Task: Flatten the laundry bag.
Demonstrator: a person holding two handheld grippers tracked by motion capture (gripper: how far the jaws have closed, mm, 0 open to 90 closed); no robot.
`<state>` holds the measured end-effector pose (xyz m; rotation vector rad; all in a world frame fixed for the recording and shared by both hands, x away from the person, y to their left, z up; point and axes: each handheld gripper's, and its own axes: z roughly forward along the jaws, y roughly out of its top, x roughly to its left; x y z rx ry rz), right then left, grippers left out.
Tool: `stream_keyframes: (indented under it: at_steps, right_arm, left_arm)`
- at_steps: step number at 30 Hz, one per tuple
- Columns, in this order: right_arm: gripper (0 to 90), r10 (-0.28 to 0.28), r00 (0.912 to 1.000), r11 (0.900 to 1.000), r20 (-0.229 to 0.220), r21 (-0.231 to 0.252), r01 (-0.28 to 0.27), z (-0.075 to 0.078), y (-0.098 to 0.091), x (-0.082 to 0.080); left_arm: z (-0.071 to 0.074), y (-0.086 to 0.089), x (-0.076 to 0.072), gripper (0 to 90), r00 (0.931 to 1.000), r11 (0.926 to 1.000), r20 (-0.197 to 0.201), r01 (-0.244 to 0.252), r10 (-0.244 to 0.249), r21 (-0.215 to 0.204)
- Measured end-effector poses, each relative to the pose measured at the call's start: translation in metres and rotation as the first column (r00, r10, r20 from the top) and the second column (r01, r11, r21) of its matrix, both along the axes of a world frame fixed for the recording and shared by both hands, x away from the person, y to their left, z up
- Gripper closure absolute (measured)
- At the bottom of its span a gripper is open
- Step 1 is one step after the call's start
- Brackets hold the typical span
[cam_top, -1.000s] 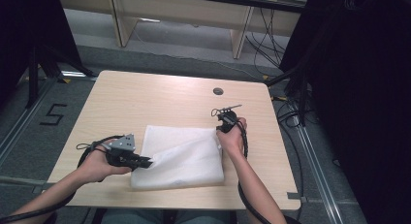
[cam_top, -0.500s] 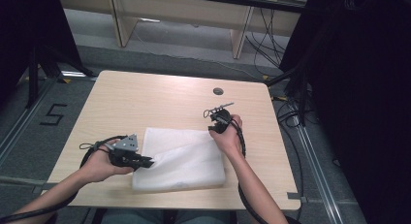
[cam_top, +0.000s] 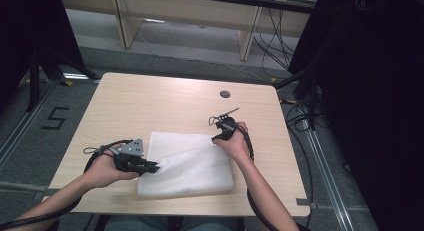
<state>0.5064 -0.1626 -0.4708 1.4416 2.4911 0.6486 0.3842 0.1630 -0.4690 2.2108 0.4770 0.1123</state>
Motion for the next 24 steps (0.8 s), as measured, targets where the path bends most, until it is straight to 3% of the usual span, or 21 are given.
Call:
stream_keyframes:
  at_steps: [1,2,3,4,6,8,11,12,13,18,20,21,24]
  right_arm:
    - [62.2,-0.004,0.9998,1.0000,-0.019,-0.002,0.004,-0.002,0.000,0.001]
    - [62.8,-0.024,0.9991,0.9997,-0.035,-0.005,0.023,-0.005,0.001,0.001]
    - [63.4,-0.007,0.9993,1.0000,-0.036,0.004,0.007,-0.008,0.000,0.003]
    - [63.4,-0.044,0.9979,0.9990,-0.046,-0.007,0.044,-0.011,0.002,0.003]
    - [63.9,-0.012,0.9994,0.9998,-0.033,-0.018,0.011,-0.013,0.001,0.004]
    - [63.8,-0.017,0.9995,0.9996,-0.027,-0.024,0.016,-0.013,0.003,0.004]
    - [66.2,-0.002,0.9991,0.9985,-0.043,-0.054,-0.001,-0.012,0.006,0.003]
    - [67.6,0.005,0.9984,0.9993,-0.056,-0.036,-0.007,-0.012,0.007,0.002]
    - [70.3,0.011,0.9996,0.9972,-0.027,-0.073,-0.013,-0.012,0.009,0.002]
    - [87.8,0.031,0.9983,0.9951,-0.050,-0.092,-0.035,-0.011,0.016,0.003]
    - [88.9,0.035,0.9980,0.9944,-0.053,-0.098,-0.040,-0.010,0.017,0.004]
    - [89.2,0.042,0.9975,0.9935,-0.056,-0.103,-0.048,-0.010,0.017,0.006]
    - [89.5,-0.015,0.9965,0.9978,-0.082,-0.065,0.010,-0.009,0.017,0.008]
  left_arm:
    - [-0.001,-0.001,-0.001,83.3,0.9998,0.9998,-0.017,-0.014,0.014,-0.013]
    - [-0.001,-0.001,0.000,83.3,1.0000,0.9999,-0.009,0.002,-0.002,-0.015]
    - [-0.001,-0.001,0.000,83.2,1.0000,0.9999,-0.009,0.002,-0.002,-0.015]
    - [-0.001,-0.001,0.000,83.2,0.9998,0.9998,-0.018,-0.011,0.011,-0.018]
    - [-0.001,0.000,0.000,83.2,0.9998,0.9998,-0.017,-0.010,0.010,-0.019]
    - [-0.001,0.000,0.000,83.2,0.9999,0.9998,-0.014,-0.008,0.008,-0.018]
    - [0.000,-0.001,0.000,83.1,0.9999,0.9997,-0.011,-0.010,0.010,-0.020]
    - [0.001,-0.001,0.001,83.2,0.9999,0.9999,0.008,0.007,-0.007,-0.008]
    - [0.001,-0.002,-0.001,83.2,1.0000,0.9999,-0.006,-0.006,0.006,-0.016]
    - [0.004,-0.003,-0.002,83.2,1.0000,0.9998,0.008,0.000,0.000,-0.019]
    - [0.006,-0.004,-0.002,83.2,0.9996,0.9996,0.024,0.018,-0.017,-0.022]
    - [0.008,-0.004,-0.003,83.2,0.9999,0.9997,0.016,0.001,0.000,-0.025]
    - [0.012,-0.005,-0.004,83.3,0.9996,0.9991,0.027,0.005,-0.004,-0.042]
